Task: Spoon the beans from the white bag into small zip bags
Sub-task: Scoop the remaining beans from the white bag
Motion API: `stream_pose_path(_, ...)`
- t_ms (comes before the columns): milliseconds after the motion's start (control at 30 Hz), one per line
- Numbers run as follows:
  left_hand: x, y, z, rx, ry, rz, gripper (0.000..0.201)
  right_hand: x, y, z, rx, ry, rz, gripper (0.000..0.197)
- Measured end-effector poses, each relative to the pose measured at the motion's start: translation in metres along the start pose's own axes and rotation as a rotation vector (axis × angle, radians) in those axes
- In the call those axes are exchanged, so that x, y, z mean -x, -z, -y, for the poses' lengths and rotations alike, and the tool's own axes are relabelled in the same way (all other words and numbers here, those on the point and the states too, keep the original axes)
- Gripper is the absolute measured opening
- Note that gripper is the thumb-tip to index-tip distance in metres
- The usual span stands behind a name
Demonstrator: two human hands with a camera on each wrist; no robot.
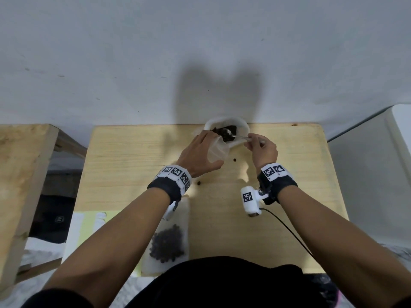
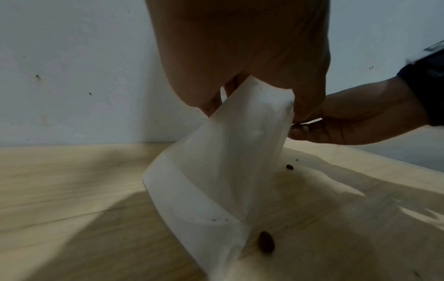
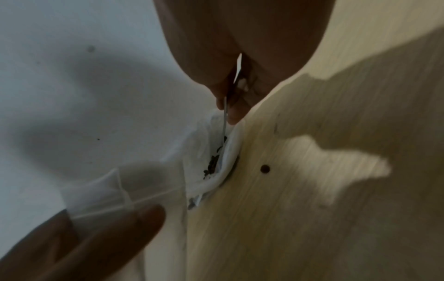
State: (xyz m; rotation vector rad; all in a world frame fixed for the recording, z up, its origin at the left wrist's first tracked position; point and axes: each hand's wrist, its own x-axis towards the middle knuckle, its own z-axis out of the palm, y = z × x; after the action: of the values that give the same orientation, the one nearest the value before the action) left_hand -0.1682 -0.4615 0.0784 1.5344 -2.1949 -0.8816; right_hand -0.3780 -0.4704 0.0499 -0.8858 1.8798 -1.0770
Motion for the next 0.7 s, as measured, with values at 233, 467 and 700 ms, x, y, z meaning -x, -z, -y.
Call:
stream_pose_path(233,0.0,0.004,0.005,0.0,0.016,-0.019,0.07,0.0,-0.01,-0.001,-0.113,-0.17,0.084,0.018)
stream_pose_path(467,0.0,0.004,0.009,0.006,0.079,-0.055,0.08,-0.001,0.001,0.004,-0.19,-0.228,0.066,0.018)
stream_pose_path(700,0.004,0.006,0.007,0.059,0.162,-0.075,0.085,0.006,0.014,0.019,-0.284,-0.168,0.024,0.019)
